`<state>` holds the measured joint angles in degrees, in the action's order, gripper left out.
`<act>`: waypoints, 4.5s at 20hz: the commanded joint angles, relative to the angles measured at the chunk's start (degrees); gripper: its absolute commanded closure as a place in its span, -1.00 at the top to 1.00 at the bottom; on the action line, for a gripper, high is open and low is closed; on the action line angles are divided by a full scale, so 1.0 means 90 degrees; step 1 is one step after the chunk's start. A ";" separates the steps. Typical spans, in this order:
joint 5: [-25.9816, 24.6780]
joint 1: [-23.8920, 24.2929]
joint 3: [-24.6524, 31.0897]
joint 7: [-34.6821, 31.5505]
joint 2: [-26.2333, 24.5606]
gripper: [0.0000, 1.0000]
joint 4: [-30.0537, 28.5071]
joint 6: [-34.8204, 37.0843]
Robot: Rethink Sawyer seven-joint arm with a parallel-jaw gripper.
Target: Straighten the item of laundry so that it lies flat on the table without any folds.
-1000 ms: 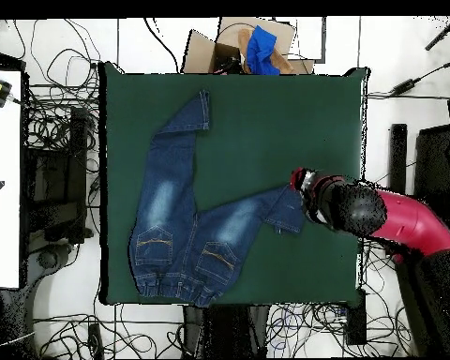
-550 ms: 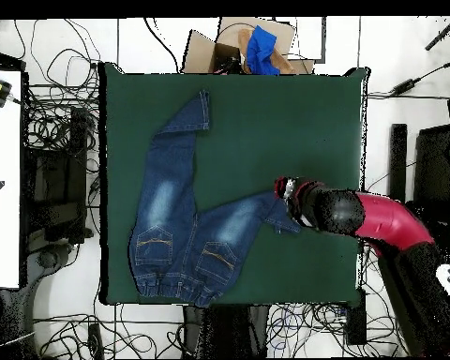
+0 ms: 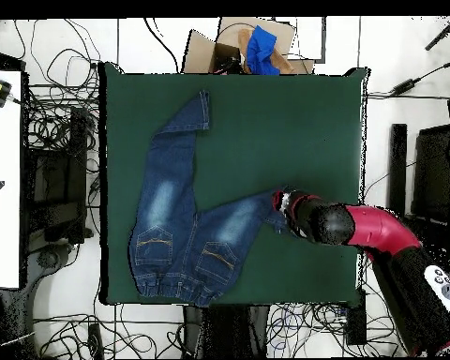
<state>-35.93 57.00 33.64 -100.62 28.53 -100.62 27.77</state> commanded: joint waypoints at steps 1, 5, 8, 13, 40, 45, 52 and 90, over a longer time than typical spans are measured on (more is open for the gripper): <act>-0.0640 -0.0073 0.0549 0.1394 -0.0339 1.00 -0.0094 0.0036; -0.0774 -0.0026 0.0573 0.1529 -0.0531 1.00 0.0044 0.0097; -0.0812 -0.0019 0.0559 0.1408 -0.0523 1.00 0.0019 0.0018; -0.0638 -0.0005 0.0586 0.0926 -0.0299 1.00 -0.0130 -0.0144; 0.0273 0.0121 0.1143 0.0224 0.0507 1.00 -0.0834 -0.0210; 0.0165 0.0136 0.1081 0.0428 0.0112 1.00 -0.0555 -0.0178; -0.0885 -0.0699 -0.0357 -0.0453 0.0127 1.00 -0.0056 -0.0728; -0.0428 -0.1767 -0.2104 -0.0590 -0.0069 -1.00 0.0369 -0.1715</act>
<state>-41.25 41.76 16.54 -99.95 26.96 -100.70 12.48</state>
